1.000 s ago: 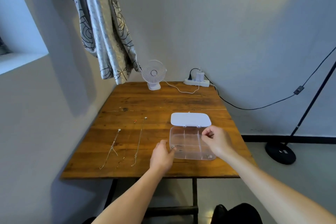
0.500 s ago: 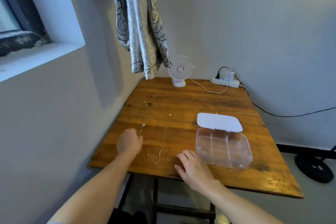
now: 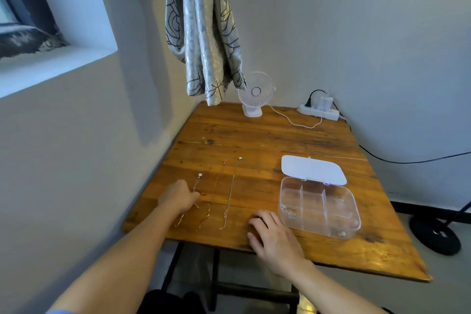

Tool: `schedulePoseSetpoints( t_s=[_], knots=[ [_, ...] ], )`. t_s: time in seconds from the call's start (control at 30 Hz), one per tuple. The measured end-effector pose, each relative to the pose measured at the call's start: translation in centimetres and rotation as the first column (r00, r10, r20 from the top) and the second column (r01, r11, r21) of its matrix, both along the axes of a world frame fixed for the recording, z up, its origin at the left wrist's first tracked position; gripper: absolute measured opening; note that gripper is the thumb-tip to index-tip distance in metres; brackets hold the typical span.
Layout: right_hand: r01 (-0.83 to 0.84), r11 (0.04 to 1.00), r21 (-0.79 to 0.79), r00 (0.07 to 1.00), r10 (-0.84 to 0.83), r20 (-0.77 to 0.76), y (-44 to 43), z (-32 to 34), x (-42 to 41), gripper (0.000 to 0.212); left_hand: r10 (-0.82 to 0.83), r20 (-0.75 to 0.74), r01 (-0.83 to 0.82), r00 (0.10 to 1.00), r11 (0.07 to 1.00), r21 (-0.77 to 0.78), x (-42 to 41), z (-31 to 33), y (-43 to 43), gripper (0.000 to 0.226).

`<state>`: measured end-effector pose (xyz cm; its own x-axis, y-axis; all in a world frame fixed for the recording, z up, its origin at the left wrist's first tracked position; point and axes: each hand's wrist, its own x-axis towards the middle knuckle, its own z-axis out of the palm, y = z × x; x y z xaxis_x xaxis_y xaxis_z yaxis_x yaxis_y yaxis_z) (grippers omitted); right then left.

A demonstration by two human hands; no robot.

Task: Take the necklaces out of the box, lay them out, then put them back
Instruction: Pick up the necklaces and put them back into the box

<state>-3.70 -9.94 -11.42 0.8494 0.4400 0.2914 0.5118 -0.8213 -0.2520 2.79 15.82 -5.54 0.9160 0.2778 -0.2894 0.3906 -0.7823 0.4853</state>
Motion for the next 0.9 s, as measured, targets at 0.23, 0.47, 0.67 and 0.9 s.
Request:
schedulePoseSetpoints(
  t_s=[0.23, 0.47, 0.67, 0.9],
  knots=[
    [0.013, 0.99, 0.137, 0.974, 0.019, -0.225, -1.1, 2.8, -0.5, 0.034, 0.096, 0.275, 0.02, 0.957, 0.92, -0.392, -1.8, 4.9, -3.2, 0.017],
    [0.209, 0.892, 0.401, 0.947, -0.287, 0.146, -8.1, 6.2, -0.4, 0.018, 0.149, 0.296, 0.12, 0.944, 0.679, -0.724, -2.4, 8.6, -9.7, 0.019],
    [0.501, 0.749, 0.435, 0.858, -0.496, -0.134, -13.8, 3.6, 1.4, 0.052, 0.118, 0.299, 0.141, 0.947, 0.681, -0.718, -1.4, 8.8, -17.0, 0.014],
    [0.501, 0.726, 0.472, 0.859, -0.482, -0.171, -14.8, 0.9, 0.5, 0.05, -0.005, 0.308, 0.201, 0.951, 0.769, -0.607, 1.8, 6.4, -22.4, 0.012]
  ],
)
